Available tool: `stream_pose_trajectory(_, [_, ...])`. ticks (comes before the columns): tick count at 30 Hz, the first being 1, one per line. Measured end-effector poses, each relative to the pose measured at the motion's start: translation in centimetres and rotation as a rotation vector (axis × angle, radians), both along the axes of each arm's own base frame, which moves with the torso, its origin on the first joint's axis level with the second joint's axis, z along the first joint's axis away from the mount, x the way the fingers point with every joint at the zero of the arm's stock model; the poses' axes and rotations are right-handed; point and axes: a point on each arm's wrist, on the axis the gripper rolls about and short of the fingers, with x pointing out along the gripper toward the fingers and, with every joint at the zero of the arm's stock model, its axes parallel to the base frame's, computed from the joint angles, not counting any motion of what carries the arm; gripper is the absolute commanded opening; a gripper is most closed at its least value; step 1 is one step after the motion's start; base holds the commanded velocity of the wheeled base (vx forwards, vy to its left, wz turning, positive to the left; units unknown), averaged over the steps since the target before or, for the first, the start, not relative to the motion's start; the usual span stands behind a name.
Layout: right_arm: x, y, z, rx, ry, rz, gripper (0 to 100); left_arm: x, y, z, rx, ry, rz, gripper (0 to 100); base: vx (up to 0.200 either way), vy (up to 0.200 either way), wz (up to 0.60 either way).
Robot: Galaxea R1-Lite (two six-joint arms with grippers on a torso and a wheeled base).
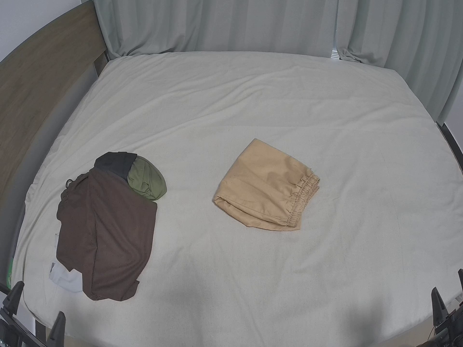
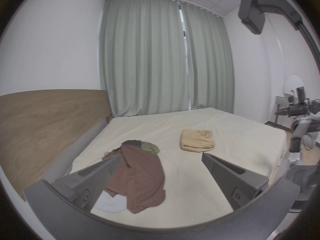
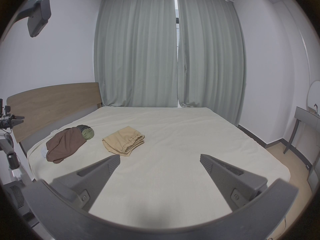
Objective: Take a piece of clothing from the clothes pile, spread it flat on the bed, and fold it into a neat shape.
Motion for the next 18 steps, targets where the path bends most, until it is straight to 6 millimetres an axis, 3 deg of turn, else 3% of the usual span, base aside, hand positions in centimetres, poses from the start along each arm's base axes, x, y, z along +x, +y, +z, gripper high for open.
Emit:
stream_pose_trajectory(6, [0.0, 0.0, 0.0, 0.002, 0.0, 0.0, 100, 0.0, 0.36, -0.24, -0.058, 0.022, 0.152, 100, 0.0, 0.0, 0.0])
stream_pose_trajectory(14, [0.0, 0.0, 0.0, 0.003, 0.0, -0.001, 100, -0.09, 0.43, -0.55, -0.207, 0.05, 0.144, 100, 0.0, 0.0, 0.0])
stream_pose_trajectory(18, [0.0, 0.0, 0.0, 0.004, 0.0, -0.001, 100, -0.1, 0.34, -0.48, -0.186, 0.045, 0.102, 100, 0.0, 0.0, 0.0])
